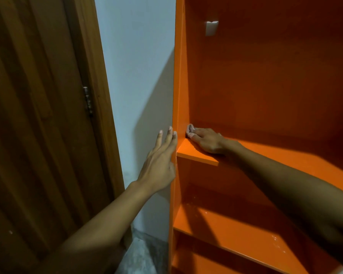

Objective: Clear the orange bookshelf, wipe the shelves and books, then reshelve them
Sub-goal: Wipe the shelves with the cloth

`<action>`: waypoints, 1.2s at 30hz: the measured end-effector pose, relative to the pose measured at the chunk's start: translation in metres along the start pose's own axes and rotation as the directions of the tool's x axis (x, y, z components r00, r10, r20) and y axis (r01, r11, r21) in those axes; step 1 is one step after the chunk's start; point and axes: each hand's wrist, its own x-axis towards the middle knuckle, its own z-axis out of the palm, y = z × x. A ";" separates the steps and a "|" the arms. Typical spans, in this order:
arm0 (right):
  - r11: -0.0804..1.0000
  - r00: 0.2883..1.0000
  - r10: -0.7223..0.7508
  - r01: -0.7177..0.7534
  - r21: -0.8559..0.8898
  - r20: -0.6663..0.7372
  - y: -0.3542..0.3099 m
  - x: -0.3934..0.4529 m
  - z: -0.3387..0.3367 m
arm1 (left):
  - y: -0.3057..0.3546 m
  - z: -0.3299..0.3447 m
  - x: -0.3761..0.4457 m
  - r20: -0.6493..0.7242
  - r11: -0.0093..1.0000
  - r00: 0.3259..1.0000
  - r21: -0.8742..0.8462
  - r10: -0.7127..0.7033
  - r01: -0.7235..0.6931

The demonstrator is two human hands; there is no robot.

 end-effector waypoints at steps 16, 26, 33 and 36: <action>0.837 0.783 -0.451 0.204 -0.507 -0.429 -0.053 -0.073 0.066 | 0.007 -0.022 0.005 -0.029 0.989 0.997 -0.134 -0.068 0.063; 0.692 0.790 -0.542 0.224 -0.686 -0.288 0.038 -0.143 0.059 | 0.009 0.017 -0.011 -0.071 0.981 0.990 -0.158 -0.125 0.113; 0.731 0.846 -0.433 0.128 -0.670 -0.311 0.106 -0.224 0.048 | 0.048 0.085 -0.043 -0.107 1.000 0.994 -0.001 -0.008 0.008; 0.750 0.847 -0.395 0.073 -0.657 -0.356 0.133 -0.258 0.047 | 0.071 0.117 -0.048 -0.067 0.996 0.994 0.032 0.087 -0.085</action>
